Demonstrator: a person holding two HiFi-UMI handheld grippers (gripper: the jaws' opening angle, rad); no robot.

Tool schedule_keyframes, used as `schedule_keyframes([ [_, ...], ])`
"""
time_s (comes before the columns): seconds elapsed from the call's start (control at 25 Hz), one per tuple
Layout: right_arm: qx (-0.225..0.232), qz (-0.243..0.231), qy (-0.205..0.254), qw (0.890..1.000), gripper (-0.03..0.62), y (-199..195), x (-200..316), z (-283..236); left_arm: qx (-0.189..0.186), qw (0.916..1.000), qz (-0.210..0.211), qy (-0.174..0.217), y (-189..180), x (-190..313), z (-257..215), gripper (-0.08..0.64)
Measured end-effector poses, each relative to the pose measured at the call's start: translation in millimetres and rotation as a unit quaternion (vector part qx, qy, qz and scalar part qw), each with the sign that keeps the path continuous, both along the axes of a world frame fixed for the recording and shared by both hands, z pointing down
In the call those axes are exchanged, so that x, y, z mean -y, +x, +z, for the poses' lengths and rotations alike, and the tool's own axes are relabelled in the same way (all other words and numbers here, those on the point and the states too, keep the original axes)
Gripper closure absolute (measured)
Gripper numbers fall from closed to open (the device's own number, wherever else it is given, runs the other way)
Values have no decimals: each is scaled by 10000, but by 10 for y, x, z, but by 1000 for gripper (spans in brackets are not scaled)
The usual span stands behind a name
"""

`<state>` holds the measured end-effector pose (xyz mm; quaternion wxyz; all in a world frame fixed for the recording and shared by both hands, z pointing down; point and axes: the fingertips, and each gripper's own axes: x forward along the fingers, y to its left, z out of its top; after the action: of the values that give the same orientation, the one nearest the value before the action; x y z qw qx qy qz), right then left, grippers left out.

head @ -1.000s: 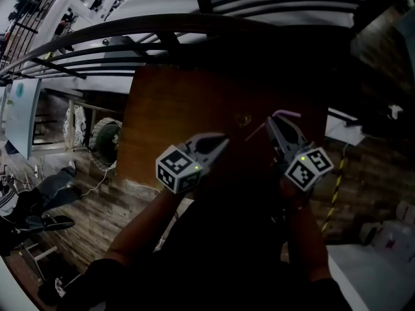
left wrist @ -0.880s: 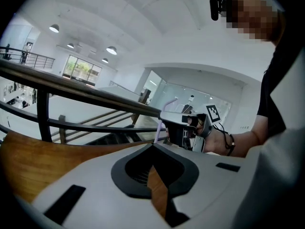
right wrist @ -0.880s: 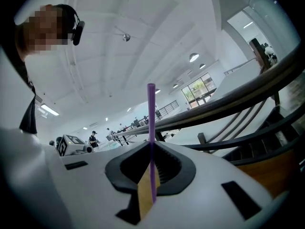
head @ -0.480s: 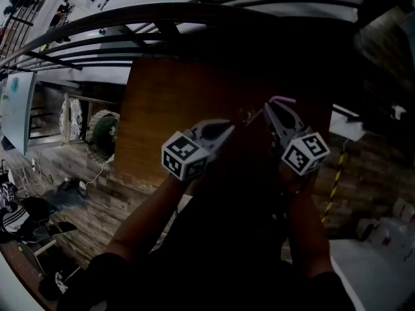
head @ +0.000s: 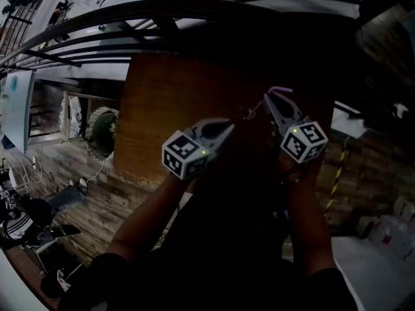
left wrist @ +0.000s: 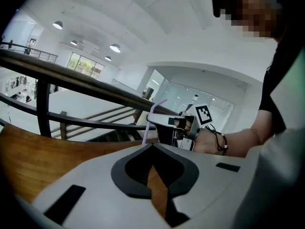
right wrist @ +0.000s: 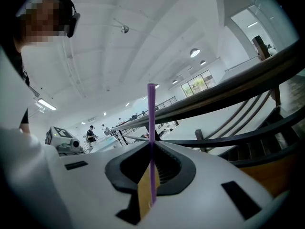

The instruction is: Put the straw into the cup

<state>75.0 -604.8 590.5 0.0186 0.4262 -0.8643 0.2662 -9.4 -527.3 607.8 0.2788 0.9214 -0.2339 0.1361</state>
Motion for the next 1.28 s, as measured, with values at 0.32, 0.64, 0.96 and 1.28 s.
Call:
schedule_keyframes([
  [0.32,-60,2,-278,9996,561,0,3,276,40,10000,14,-37,28,41,34,549],
  [0.64,-182,-120,-559,9982,561,-60,-117,526,37,9999,6,-104,33,-11,62,549],
  [0.96,-420,-270,-771,9958,561,-110,-248,743,35,9998,7,-178,23,-55,107,549],
  [1.28,-643,-324,-922,9931,560,-127,-346,896,71,9996,79,-260,35,-90,139,549],
])
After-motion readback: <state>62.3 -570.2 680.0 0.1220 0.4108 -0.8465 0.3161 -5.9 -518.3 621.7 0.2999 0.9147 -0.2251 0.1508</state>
